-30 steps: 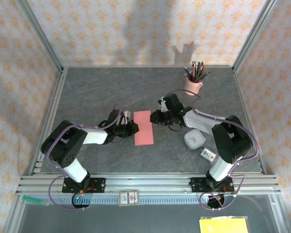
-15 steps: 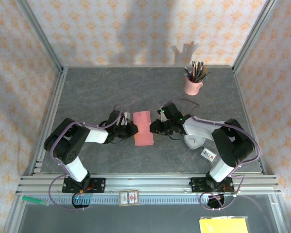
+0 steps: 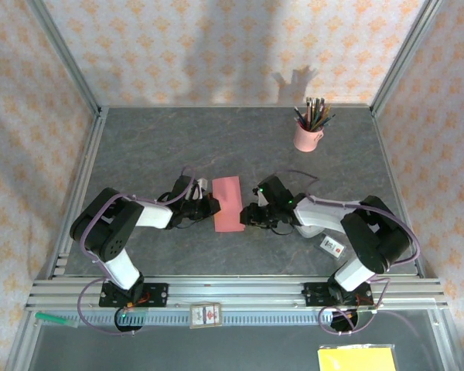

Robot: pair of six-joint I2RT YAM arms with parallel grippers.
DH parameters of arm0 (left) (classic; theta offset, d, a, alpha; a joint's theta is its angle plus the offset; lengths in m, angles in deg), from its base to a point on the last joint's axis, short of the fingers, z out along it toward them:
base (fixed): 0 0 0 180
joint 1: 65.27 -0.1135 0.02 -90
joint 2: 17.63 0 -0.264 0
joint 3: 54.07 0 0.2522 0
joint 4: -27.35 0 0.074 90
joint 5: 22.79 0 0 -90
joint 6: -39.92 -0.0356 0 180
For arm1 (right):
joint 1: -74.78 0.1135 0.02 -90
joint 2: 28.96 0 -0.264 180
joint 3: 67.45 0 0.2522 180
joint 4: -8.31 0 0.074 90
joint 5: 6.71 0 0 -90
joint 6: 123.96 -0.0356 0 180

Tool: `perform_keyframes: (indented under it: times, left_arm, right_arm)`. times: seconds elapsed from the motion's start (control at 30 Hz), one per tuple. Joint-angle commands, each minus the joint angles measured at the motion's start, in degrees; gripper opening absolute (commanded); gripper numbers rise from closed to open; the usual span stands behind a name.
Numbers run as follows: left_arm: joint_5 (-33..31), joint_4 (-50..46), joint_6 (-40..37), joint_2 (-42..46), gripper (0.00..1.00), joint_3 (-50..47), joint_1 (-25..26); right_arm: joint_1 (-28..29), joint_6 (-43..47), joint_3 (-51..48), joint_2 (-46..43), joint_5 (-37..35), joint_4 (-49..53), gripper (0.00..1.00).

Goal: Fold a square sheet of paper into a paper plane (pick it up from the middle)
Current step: Fold the triangle a second time at the center of the table.

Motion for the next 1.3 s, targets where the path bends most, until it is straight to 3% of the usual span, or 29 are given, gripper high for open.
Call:
perform_keyframes:
  times: [0.0,1.27]
  left_arm:
    - [-1.5,-0.8,-1.7,-1.6,0.06,-1.1,-0.3]
    - [-1.3,-2.7,-3.4,-1.6,0.06,0.0,-0.4]
  right_arm:
    - [0.8,-2.4,-1.3,-1.0,1.6,-3.5,0.38]
    - [1.1,-6.8,-4.9,0.5,1.4,-8.8,0.31]
